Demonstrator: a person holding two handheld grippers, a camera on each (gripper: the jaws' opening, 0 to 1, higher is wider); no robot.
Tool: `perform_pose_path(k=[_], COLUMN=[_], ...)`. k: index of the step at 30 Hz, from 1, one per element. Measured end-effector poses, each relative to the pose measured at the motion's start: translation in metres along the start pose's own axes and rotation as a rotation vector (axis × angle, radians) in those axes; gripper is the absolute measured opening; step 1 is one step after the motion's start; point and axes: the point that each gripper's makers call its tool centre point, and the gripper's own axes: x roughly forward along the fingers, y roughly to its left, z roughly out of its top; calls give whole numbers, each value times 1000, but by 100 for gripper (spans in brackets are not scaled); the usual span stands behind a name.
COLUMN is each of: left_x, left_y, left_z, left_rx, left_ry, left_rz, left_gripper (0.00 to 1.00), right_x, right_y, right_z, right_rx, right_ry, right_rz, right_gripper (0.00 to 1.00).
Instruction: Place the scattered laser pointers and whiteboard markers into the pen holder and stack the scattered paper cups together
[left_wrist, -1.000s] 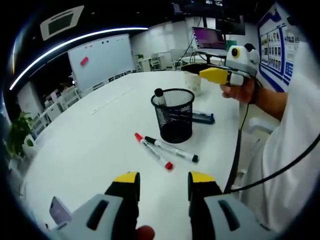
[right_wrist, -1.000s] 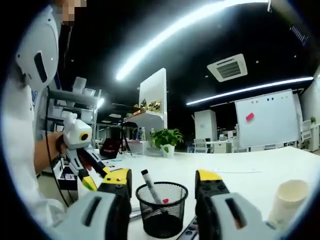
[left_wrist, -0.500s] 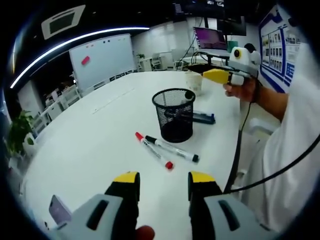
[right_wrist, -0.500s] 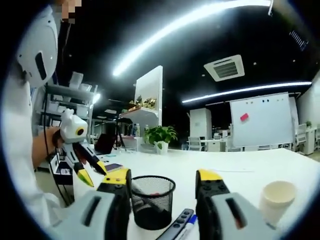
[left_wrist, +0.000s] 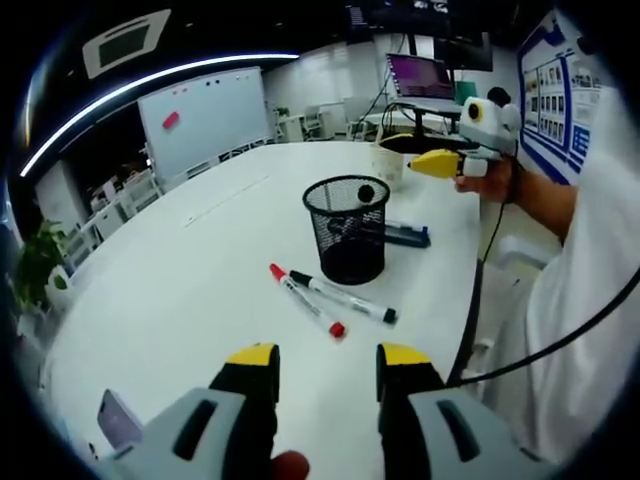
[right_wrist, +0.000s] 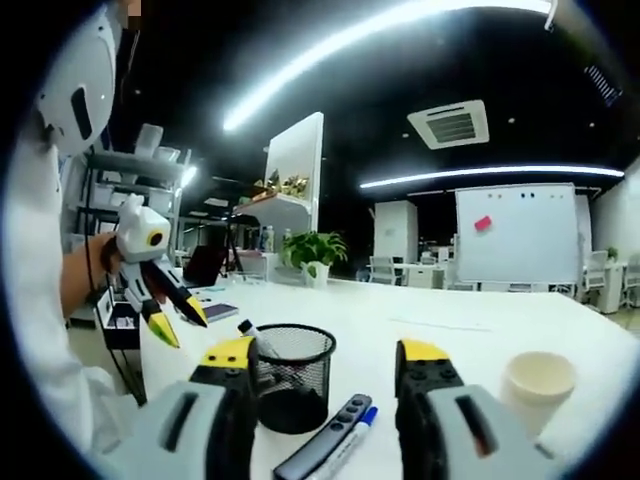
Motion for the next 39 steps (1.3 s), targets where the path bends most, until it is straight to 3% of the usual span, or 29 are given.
perform_pose_path(k=[39], left_x=[-1], left_y=[-2], left_z=[-4], left_rx=[4], left_ry=[15], left_rz=[-2], left_gripper=[40], right_x=[-21], right_y=[-27], right_z=[-46], right_rx=[-19], right_ry=[210], right_rz=[-85], right_gripper=[53])
